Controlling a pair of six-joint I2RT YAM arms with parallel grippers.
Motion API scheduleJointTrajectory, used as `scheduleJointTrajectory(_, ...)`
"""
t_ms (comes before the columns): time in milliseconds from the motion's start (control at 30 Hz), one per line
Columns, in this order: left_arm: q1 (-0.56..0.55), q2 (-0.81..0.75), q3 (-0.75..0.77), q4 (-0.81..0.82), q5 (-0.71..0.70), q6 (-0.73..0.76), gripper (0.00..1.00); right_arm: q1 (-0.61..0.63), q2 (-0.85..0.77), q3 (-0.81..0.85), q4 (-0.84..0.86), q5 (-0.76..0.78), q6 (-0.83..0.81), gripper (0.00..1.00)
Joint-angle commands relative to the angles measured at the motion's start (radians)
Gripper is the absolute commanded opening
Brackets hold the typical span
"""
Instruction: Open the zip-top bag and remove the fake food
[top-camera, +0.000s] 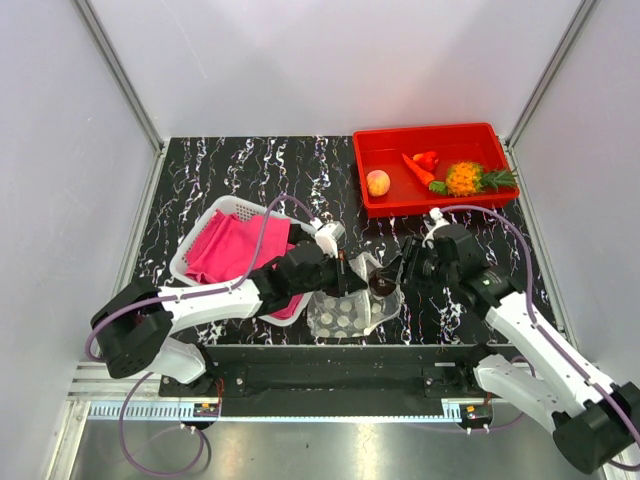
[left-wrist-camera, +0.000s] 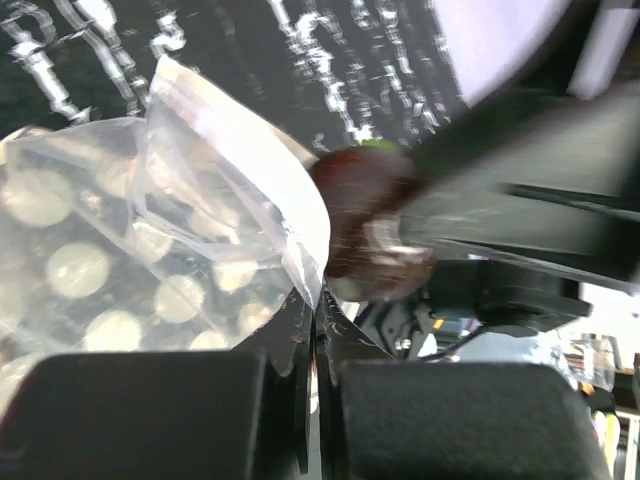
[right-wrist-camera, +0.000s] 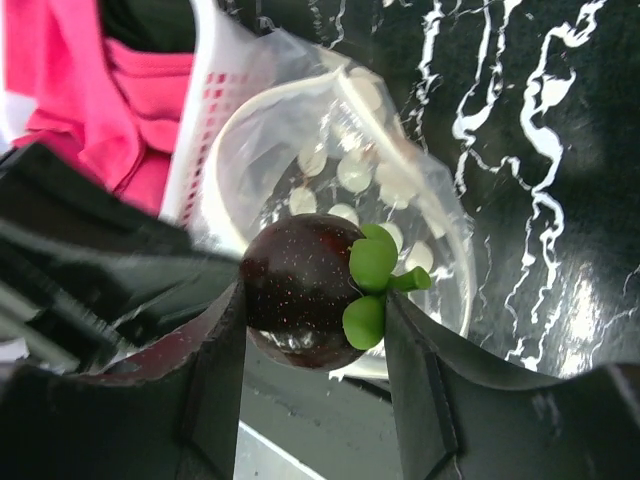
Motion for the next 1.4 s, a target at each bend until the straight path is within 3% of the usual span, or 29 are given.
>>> scheduleJointTrajectory(0, 0.005, -0.007, 0.007, 0.027, -0.042, 0.028, 0.0, 0.007, -0.066, 0.074, -0.102, -0.02, -0.007, 0.19)
scheduleJointTrajectory(133, 0.007, 0.003, -0.002, 0.06, -0.019, 0.019, 0.0, 0.007, -0.048, 0.189, -0.185, 0.073, -0.054, 0.19)
scheduleJointTrajectory(200, 0.007, 0.013, -0.007, 0.079, 0.003, 0.013, 0.0, 0.005, -0.016, 0.287, -0.238, 0.195, -0.093, 0.19)
scheduleJointTrajectory(467, 0.005, 0.037, 0.012, 0.111, 0.072, 0.019, 0.0, -0.047, 0.32, 0.604, -0.194, 0.622, -0.3, 0.19)
scheduleJointTrajectory(667, 0.008, 0.069, 0.119, -0.005, 0.07, 0.115, 0.0, -0.232, 0.57, 0.739, 0.026, 0.511, -0.386, 0.19)
scheduleJointTrajectory(967, 0.056, 0.285, 0.412, -0.156, 0.211, 0.215, 0.0, -0.32, 0.983, 1.005, 0.258, 0.393, -0.487, 0.22)
scheduleJointTrajectory(1167, 0.074, 0.416, 0.536, -0.19, 0.282, 0.24, 0.0, -0.345, 1.227, 1.192, 0.286, 0.322, -0.496, 0.25)
scheduleJointTrajectory(1233, 0.074, 0.424, 0.539, -0.194, 0.282, 0.24, 0.06, -0.346, 1.304, 1.234, 0.286, 0.304, -0.504, 0.29)
scheduleJointTrajectory(1367, 0.074, 0.392, 0.52, -0.213, 0.253, 0.234, 0.43, -0.348, 1.415, 1.318, 0.285, 0.267, -0.501, 0.34)
